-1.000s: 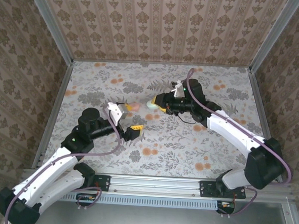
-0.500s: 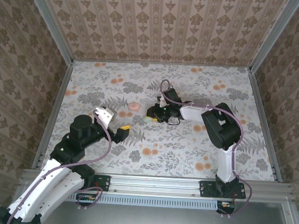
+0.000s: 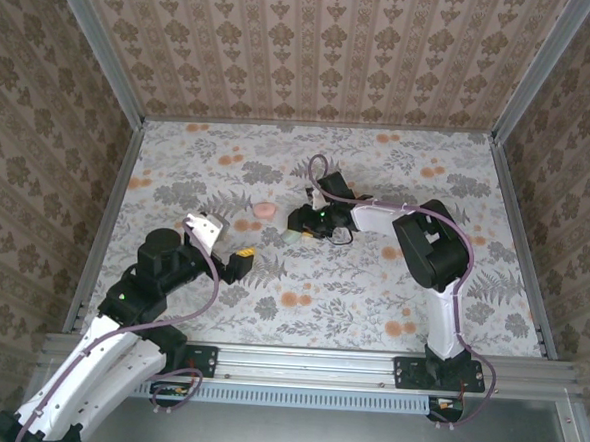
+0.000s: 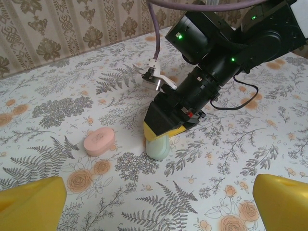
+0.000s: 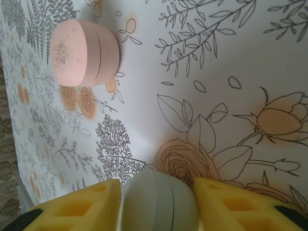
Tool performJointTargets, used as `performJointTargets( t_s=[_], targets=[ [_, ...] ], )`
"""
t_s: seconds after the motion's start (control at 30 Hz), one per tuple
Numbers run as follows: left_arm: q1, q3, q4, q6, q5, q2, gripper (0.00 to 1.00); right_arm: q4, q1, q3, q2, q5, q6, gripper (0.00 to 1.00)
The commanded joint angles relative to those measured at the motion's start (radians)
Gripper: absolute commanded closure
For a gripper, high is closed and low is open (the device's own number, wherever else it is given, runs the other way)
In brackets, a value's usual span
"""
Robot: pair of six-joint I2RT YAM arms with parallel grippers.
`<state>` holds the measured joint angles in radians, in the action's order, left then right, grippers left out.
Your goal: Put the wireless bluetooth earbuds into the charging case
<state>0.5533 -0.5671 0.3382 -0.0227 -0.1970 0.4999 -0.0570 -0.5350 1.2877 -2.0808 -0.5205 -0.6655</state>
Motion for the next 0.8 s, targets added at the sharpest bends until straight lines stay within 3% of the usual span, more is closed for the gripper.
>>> performJointTargets(
  t_s=[0.0, 0.3, 0.5, 0.67, 0.77],
  targets=[
    [-0.012, 0.009, -0.001, -0.018, -0.002, -0.01, 0.0, -0.088, -0.005, -0.022, 0.036, 0.072, 0.053, 0.52],
    [-0.013, 0.013, -0.012, -0.026, 0.015, -0.01, 0.0, -0.183, 0.002, -0.107, 0.261, 0.224, 0.152, 0.45],
    [-0.042, 0.023, -0.014, -0.059, 0.148, 0.008, 0.0, -0.213, 0.031, -0.22, 0.497, 0.394, 0.245, 0.33],
    [-0.202, 0.005, -0.017, -0.059, 0.197, 0.095, 0.0, -0.236, 0.119, -0.319, 0.701, 0.594, 0.293, 0.17],
    [-0.378, 0.017, -0.089, -0.083, 0.107, 0.174, 0.0, -0.213, 0.22, -0.402, 0.825, 0.699, 0.292, 0.02]
  ],
)
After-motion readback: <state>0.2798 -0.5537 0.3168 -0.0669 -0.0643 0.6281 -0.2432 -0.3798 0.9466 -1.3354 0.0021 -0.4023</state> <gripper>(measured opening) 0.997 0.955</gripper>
